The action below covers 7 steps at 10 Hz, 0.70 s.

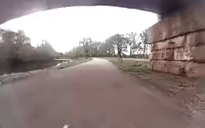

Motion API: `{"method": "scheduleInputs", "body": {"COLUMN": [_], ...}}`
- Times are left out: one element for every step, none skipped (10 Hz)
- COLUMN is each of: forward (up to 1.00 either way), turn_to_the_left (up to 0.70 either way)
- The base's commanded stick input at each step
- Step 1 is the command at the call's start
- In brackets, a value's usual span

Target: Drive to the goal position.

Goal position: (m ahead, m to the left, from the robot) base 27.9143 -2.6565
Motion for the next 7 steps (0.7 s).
{"method": "scheduleInputs", "body": {"forward": [1.0,1.0,1.0,1.0,1.0,1.0,1.0], "turn_to_the_left": [0.0,0.0,0.0,0.0,0.0,0.0,0.0]}}
